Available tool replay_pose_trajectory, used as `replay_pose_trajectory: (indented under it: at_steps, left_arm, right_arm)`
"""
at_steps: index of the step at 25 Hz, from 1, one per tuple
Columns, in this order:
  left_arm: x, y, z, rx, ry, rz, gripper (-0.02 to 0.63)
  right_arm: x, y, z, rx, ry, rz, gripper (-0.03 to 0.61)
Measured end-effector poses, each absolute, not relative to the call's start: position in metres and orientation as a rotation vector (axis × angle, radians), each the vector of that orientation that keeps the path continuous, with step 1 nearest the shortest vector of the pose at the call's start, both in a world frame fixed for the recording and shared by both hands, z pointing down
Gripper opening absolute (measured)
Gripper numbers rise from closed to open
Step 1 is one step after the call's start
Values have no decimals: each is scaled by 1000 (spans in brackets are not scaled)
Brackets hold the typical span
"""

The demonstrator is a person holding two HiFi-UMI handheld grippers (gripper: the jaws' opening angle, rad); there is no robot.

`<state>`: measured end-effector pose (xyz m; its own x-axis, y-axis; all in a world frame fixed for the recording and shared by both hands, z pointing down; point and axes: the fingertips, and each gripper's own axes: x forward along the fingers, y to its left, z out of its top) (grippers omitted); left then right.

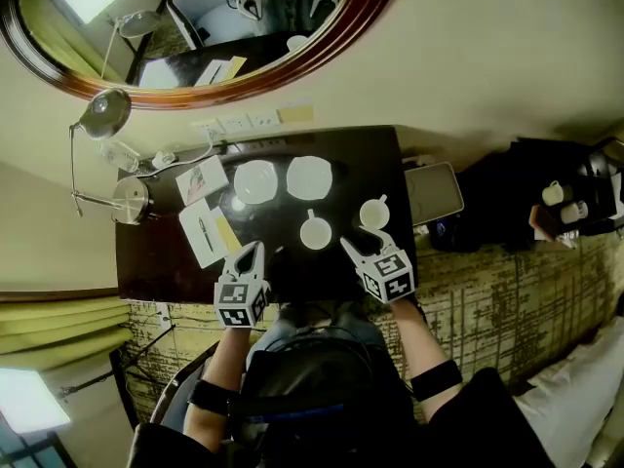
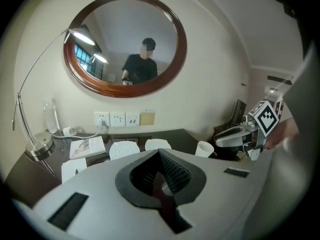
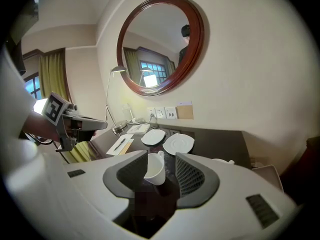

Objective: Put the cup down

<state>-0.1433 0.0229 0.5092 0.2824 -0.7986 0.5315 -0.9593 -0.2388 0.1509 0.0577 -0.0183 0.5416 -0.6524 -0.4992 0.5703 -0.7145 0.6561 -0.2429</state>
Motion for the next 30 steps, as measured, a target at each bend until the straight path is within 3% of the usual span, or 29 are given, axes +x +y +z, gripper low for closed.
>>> replay_pose_trajectory:
  at_steps: [7,30]
  left_arm:
    - [-142,31,505,2054,-1654,466,6]
    - [-125,45,509,1960,-1664,307,7]
  right_arm:
    - [76,-23,538,910,-2371,570,7]
    - [97,-7,530,832,-2404,593,2]
